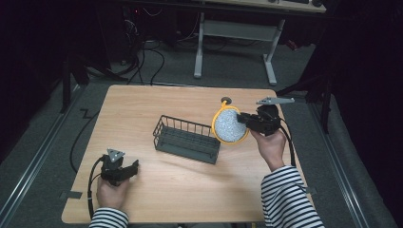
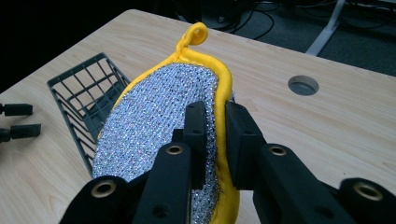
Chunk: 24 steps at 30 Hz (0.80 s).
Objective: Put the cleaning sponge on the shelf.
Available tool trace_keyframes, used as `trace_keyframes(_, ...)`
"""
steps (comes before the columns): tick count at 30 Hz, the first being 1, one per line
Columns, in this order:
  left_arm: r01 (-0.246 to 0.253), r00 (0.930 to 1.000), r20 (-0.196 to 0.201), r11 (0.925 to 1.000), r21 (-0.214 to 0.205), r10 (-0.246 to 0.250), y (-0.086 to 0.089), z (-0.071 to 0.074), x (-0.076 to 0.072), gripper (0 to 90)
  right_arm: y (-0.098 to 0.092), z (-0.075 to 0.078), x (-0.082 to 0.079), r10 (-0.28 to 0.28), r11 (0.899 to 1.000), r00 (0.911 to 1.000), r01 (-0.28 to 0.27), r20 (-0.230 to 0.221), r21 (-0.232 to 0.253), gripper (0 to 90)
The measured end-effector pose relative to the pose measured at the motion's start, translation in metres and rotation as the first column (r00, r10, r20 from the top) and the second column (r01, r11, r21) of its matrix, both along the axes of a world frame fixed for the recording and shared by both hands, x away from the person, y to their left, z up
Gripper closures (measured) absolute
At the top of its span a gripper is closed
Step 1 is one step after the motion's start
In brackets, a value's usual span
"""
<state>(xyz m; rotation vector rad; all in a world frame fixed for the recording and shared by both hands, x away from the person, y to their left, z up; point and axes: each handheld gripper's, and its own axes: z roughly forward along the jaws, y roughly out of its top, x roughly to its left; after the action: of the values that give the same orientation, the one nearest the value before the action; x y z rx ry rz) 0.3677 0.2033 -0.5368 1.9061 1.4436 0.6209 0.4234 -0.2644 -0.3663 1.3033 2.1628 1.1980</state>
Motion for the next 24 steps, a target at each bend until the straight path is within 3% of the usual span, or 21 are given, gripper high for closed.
trace_keyframes(14,0.003,1.0000,0.001,1.0000,0.000,-0.003,0.000,0.000,0.000,29.7,0.037,-0.010,0.028,0.030,0.999,0.9993,-0.029,-0.022,0.031,79.6)
trace_keyframes(19,0.003,1.0000,0.001,1.0000,0.000,-0.003,0.000,0.000,0.000,29.7,0.051,-0.019,0.037,0.053,0.999,0.9977,-0.053,-0.042,0.000,79.6)
trace_keyframes(24,0.003,1.0000,0.000,1.0000,0.000,-0.003,0.000,0.000,0.000,29.8,0.058,-0.023,0.043,0.062,0.998,0.9971,-0.062,-0.044,0.000,79.3)
